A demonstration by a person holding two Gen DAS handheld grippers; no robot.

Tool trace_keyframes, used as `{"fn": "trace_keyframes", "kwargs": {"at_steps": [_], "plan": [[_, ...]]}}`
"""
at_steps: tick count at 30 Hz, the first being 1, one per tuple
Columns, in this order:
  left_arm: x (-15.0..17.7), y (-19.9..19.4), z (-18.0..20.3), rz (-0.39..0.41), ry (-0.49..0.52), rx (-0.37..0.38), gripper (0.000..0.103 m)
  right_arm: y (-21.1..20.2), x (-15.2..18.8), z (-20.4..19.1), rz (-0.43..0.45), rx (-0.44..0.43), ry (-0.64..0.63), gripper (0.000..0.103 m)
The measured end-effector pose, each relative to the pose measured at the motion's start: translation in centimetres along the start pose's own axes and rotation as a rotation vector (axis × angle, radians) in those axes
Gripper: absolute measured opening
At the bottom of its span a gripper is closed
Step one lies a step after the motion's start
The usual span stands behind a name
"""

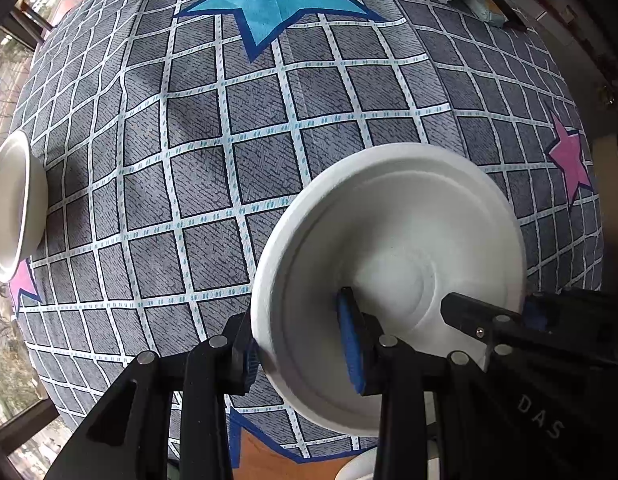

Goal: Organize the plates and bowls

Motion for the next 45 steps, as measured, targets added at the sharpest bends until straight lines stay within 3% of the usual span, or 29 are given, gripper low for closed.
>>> {"fn": "trace_keyframes", "kwargs": {"at_steps": [6, 16, 24, 33, 35, 38, 40, 42, 44, 45], "plan": [[-0.5, -3.5, 1.7, 0.031, 0.014, -0.013, 0.037, -4.6, -1.0, 1.8, 0.037, -0.014, -0.015, 0.021], [2.3, -8.0, 6.0, 0.066, 0.083, 0.001, 0.037, -8.3, 4.4, 4.3, 0.062, -0.021, -0.045, 0.021], [8.3, -8.0, 6.7, 0.020, 0.181, 0.048, 0.040, -8.1, 11.8, 6.2, 0.021, -0.008, -0.023, 0.022], [11.8, -5.7, 8.3, -0.041, 0.258, 0.081, 0.042, -6.4, 16.4, 8.6, -0.032, 0.024, 0.030, 0.022], [12.3, -5.1, 8.6, -0.059, 0.268, 0.083, 0.050, -6.1, 16.9, 9.2, -0.035, 0.030, 0.039, 0.022], [13.2, -4.8, 8.2, -0.063, 0.261, 0.053, 0.075, -5.6, 17.3, 9.5, -0.017, 0.074, 0.035, 0.022], [13.9, -5.1, 7.2, -0.048, 0.248, 0.045, 0.078, -5.9, 17.6, 10.0, -0.009, 0.087, 0.035, 0.028], [14.3, -5.0, 5.4, -0.042, 0.227, 0.041, 0.080, -6.6, 17.7, 10.9, 0.013, 0.111, 0.049, 0.065], [14.3, -5.0, 2.7, -0.037, 0.196, 0.043, 0.081, -7.5, 17.6, 11.9, 0.040, 0.096, 0.062, 0.080], [14.4, -5.0, 2.0, -0.037, 0.180, 0.041, 0.081, -7.8, 17.6, 12.3, 0.045, 0.085, 0.073, 0.080]]}}
Point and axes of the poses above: each gripper's, at about its wrist camera, not at the fingertips, and y roughly the way its jaws point, z to its right, x to its underside, the point moved 1 cm from there along y, roughly the way its jaws point, and after that the axes turned 14 degrees about y, right-handed, at the moved point
